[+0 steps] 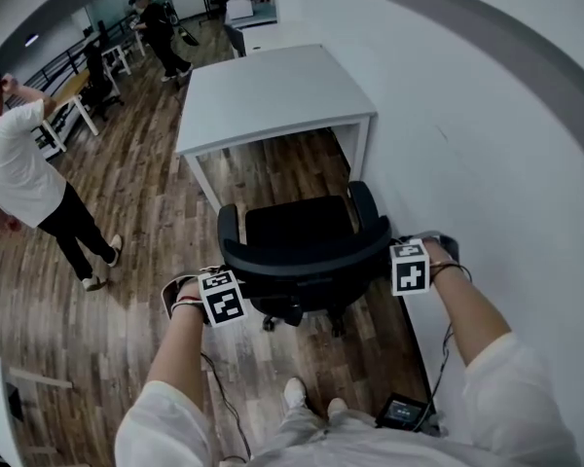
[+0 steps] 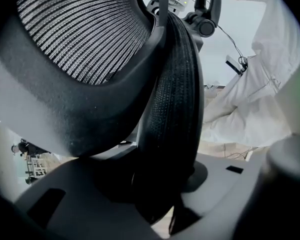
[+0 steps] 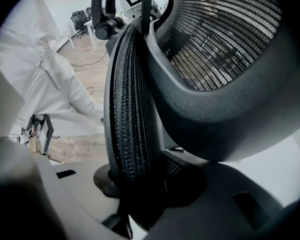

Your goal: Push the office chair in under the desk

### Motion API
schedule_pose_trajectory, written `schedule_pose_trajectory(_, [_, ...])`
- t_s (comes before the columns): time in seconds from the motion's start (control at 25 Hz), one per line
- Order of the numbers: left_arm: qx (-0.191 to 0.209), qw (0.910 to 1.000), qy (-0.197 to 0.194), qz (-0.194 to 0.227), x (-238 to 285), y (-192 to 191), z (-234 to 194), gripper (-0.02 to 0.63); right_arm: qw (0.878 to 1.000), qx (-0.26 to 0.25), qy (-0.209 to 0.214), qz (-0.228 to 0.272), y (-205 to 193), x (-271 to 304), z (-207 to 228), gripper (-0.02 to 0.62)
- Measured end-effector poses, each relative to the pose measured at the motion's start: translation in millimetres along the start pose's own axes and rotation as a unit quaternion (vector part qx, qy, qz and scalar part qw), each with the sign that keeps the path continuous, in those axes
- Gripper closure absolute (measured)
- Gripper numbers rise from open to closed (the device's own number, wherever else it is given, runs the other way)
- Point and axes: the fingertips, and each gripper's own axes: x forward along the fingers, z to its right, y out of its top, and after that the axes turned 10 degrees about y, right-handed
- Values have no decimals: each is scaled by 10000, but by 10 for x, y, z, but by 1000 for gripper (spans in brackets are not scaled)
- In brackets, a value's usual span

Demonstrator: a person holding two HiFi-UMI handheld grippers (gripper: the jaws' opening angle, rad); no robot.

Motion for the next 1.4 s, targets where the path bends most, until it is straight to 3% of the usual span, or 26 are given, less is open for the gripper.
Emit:
schedule_pose_trajectory(0.92, [107, 9999, -68, -28, 426, 61, -1092, 446, 9999, 114, -13, 36, -2, 154, 1132, 440])
schedule_pose_trajectory(1.4, [-5, 9999, -8, -101, 656, 113, -1577, 454, 9999, -142, -43, 53, 42, 169, 1735, 445])
